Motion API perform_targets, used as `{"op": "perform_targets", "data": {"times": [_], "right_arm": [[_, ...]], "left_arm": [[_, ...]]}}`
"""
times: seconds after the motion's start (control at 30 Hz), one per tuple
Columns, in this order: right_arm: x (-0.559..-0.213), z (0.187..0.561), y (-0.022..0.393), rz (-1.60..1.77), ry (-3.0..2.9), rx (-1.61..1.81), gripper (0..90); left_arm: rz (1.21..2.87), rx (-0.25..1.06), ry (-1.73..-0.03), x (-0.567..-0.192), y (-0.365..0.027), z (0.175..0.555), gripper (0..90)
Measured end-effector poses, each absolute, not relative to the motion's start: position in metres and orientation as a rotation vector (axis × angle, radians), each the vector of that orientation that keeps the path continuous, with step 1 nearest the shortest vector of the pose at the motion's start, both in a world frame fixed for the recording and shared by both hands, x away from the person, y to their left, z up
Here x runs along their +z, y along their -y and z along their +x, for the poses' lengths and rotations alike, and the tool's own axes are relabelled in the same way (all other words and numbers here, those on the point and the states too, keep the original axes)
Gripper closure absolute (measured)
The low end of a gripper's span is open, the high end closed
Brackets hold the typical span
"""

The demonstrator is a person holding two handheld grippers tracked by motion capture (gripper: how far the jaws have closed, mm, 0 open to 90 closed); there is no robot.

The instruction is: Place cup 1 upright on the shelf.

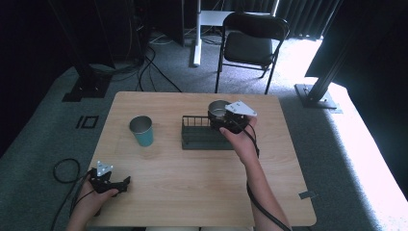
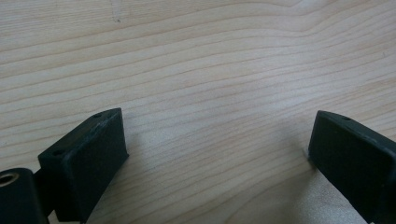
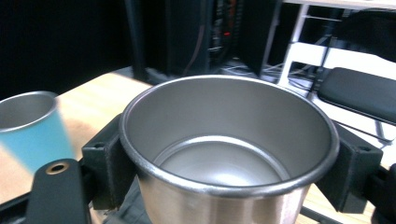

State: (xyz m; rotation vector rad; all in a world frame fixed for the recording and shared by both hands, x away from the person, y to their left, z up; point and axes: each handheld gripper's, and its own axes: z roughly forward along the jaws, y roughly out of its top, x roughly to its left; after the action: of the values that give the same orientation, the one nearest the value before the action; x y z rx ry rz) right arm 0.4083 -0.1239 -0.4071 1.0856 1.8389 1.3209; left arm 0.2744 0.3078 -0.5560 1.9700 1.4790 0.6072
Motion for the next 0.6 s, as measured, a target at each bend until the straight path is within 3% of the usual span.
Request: {"op": "perform_targets", "data": {"times": [0.6], "right_arm": [[-0.454, 0.433, 0.138, 1.279, -1.761, 1.235, 18.1]], "left_arm": [[1.970, 0.607, -1.479, -0.556, -0.308, 0.274, 5.0]]}}
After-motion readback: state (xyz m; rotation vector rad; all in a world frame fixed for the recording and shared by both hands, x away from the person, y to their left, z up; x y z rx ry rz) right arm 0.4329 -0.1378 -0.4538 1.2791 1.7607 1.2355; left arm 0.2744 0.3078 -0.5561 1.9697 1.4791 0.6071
